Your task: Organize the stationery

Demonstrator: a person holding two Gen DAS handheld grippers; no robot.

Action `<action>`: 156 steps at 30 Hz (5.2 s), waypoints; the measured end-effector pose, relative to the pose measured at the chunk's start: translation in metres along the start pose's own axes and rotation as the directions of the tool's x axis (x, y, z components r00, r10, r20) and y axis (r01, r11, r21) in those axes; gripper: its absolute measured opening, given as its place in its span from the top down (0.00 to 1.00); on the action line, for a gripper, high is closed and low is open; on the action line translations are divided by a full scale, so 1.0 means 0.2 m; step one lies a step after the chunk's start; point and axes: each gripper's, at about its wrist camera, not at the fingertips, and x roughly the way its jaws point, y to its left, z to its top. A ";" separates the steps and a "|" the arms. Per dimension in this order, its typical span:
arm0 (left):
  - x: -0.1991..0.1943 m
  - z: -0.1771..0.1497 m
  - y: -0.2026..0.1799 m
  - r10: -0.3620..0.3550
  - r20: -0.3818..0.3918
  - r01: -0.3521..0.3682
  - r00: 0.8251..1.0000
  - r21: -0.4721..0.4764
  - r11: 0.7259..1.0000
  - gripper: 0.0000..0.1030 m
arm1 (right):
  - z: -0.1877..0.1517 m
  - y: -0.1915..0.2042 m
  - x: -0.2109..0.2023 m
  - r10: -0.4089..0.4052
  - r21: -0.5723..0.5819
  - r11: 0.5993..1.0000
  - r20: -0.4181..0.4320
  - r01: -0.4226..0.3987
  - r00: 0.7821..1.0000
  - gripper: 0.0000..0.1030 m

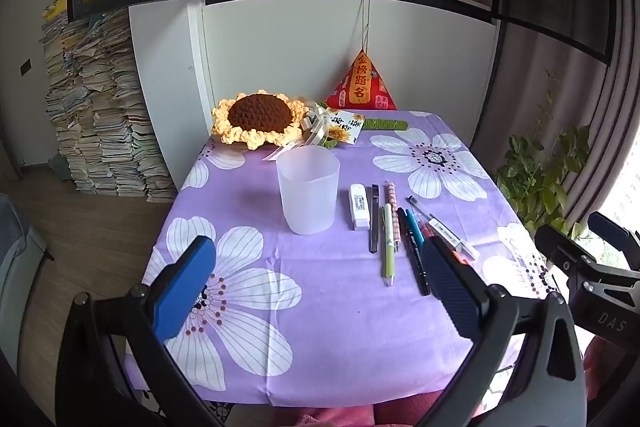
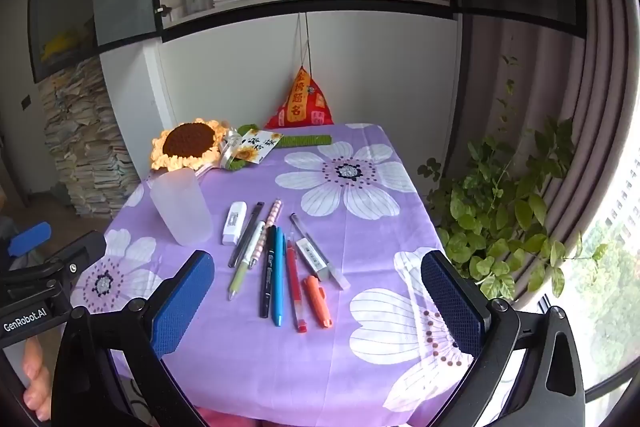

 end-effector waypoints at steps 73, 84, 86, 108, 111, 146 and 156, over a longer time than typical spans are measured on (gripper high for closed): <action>0.21 -0.05 -0.05 0.010 -0.107 -0.006 0.994 0.033 0.999 0.01 | -0.02 -0.03 0.23 -0.032 0.008 0.999 -0.122 0.033 0.992 0.00; 0.30 -0.05 -0.11 0.000 -0.147 0.007 0.989 0.050 0.999 0.01 | -0.02 -0.08 0.33 -0.032 -0.005 0.999 -0.157 0.032 0.987 0.00; 0.32 -0.06 -0.13 -0.009 -0.159 0.017 0.987 0.053 0.998 0.01 | -0.02 -0.09 0.35 -0.033 -0.010 0.999 -0.159 0.032 0.987 0.00; 0.66 -0.10 -0.43 -0.197 -0.373 0.238 0.907 0.065 0.969 0.45 | -0.11 -0.22 0.71 0.122 -0.109 0.980 -0.332 -0.167 0.935 0.65; 0.71 -0.12 -0.45 -0.199 -0.409 0.245 0.891 0.064 0.967 0.53 | -0.14 -0.21 0.74 0.135 -0.119 0.975 -0.352 -0.187 0.926 0.65; 0.82 -0.17 -0.48 -0.205 -0.461 0.275 0.864 0.090 0.957 0.89 | -0.24 -0.25 0.68 0.085 -0.129 0.980 -0.409 -0.150 0.909 0.87; 0.78 -0.22 -0.38 -0.167 -0.491 0.242 0.855 0.095 0.966 0.92 | -0.24 -0.22 0.65 0.106 -0.156 0.971 -0.398 -0.181 0.911 0.87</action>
